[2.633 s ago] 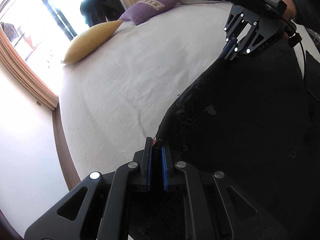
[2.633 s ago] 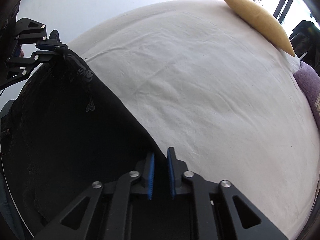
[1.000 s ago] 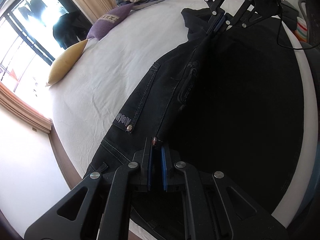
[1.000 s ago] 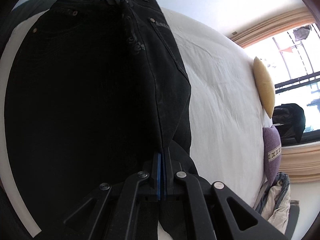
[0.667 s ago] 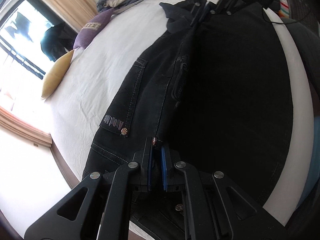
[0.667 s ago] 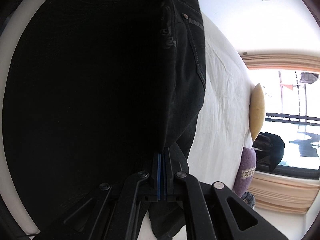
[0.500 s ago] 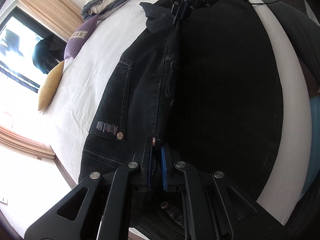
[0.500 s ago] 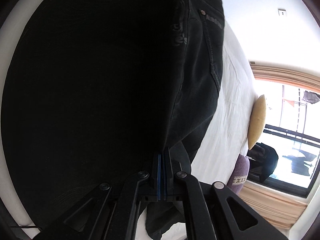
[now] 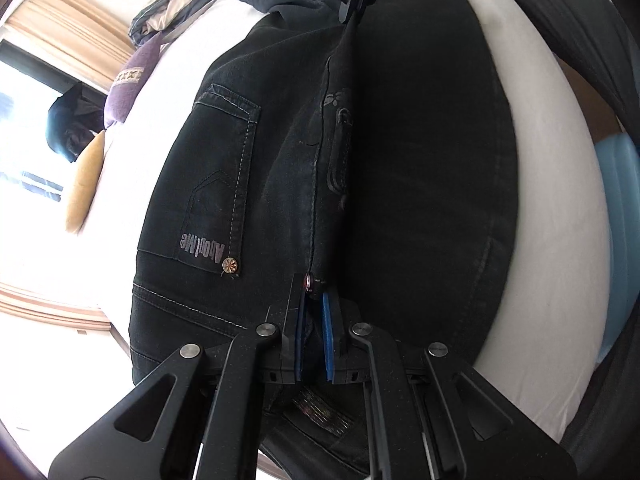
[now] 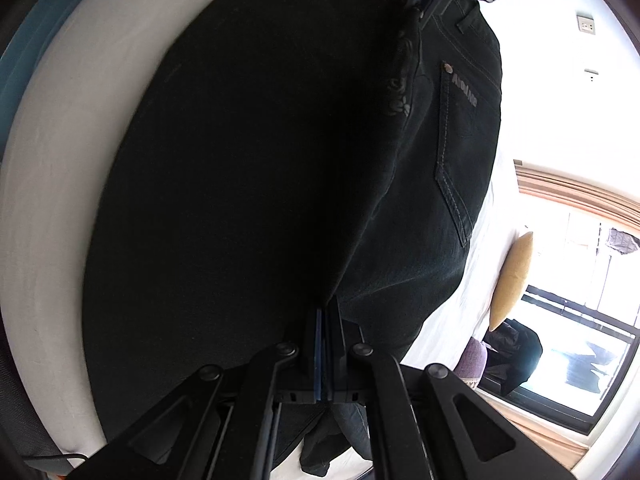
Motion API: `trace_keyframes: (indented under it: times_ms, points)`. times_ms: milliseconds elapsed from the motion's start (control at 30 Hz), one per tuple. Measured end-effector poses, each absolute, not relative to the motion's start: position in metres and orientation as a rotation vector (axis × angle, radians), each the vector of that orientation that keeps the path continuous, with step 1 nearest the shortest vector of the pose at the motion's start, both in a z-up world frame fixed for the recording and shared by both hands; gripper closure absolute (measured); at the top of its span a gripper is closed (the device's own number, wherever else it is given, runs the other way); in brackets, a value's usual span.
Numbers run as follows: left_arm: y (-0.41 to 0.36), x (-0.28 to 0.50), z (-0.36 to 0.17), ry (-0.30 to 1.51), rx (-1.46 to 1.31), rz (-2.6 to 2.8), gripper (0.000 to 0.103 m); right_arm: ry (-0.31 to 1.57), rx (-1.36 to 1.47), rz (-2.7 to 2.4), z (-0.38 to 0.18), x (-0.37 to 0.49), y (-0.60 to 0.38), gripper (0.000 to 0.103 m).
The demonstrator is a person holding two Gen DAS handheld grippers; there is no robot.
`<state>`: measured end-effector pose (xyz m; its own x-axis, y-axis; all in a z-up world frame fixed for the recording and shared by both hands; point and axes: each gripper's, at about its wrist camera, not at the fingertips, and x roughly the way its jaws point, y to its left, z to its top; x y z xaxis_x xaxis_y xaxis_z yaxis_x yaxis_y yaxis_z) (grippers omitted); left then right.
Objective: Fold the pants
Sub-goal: 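Lift the waistband with both tools and fold the jeans lengthwise over the other leg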
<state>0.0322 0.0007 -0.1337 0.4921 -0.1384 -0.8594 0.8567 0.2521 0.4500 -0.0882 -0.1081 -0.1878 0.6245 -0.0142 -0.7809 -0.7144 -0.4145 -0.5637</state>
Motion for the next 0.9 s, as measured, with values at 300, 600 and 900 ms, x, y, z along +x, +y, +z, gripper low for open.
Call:
trace_keyframes:
  times_ms: [300,600,900]
  points:
    - [0.005,0.015,-0.136,0.831,1.148,-0.824,0.097,0.582,-1.846,0.957,-0.182,-0.109,-0.106,0.101]
    - [0.005,0.006,-0.13,0.839,1.169,-0.839,0.097,0.593,-1.829,0.968,-0.178,-0.11,-0.101,0.101]
    - [0.003,0.003,-0.139,0.866,1.154,-0.851,0.097,0.634,-1.802,0.958,-0.185,-0.093,-0.097,0.101]
